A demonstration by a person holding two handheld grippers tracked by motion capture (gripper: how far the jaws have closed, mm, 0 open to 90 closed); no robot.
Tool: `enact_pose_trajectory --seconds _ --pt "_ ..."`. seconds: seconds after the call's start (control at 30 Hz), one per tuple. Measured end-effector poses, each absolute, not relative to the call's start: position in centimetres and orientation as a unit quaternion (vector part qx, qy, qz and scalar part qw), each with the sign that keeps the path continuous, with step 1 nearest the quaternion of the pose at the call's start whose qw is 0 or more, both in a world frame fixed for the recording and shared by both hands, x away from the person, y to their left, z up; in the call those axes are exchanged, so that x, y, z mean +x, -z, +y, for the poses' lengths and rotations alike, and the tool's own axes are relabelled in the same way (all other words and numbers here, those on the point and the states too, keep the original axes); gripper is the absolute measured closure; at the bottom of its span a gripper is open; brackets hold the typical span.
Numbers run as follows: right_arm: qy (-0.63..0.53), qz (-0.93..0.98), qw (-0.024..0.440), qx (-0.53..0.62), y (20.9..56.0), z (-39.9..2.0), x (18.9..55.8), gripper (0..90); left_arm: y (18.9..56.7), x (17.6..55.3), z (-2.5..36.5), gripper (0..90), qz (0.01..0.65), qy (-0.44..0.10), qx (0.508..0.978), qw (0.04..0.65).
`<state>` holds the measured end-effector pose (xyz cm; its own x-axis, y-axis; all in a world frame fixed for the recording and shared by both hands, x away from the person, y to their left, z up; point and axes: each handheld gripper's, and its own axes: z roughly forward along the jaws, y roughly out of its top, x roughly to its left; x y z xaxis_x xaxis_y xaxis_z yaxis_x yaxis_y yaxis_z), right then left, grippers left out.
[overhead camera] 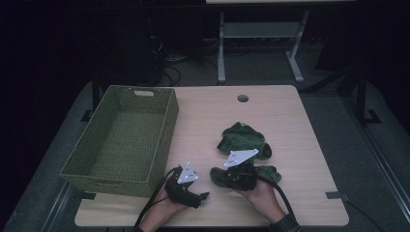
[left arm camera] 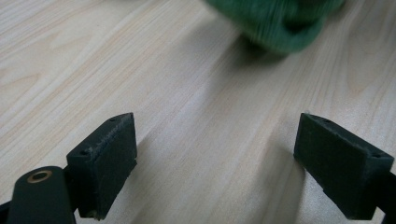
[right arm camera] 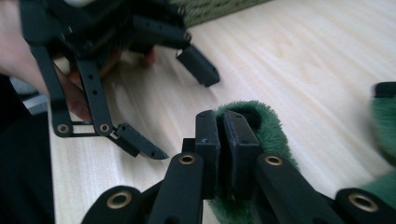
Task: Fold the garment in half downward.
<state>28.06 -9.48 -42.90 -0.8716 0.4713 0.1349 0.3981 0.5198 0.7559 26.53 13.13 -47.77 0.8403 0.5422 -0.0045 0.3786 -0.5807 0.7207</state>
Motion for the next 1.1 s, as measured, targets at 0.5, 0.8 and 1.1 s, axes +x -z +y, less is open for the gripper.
enact_pose_trajectory --seconds 0.5,0.8,1.1 --pt "-0.451 0.835 0.076 0.306 41.3 -15.7 28.1 83.5 47.7 26.6 13.2 12.4 0.259 -0.110 0.883 0.375" --pt "-0.405 0.840 0.090 0.348 43.1 -17.8 28.6 73.3 47.7 26.6 13.2 12.4 0.258 -0.109 0.884 0.374" --pt "-0.402 0.830 0.121 0.367 41.9 -19.8 28.7 72.4 47.7 26.6 13.2 12.4 0.257 -0.109 0.884 0.374"
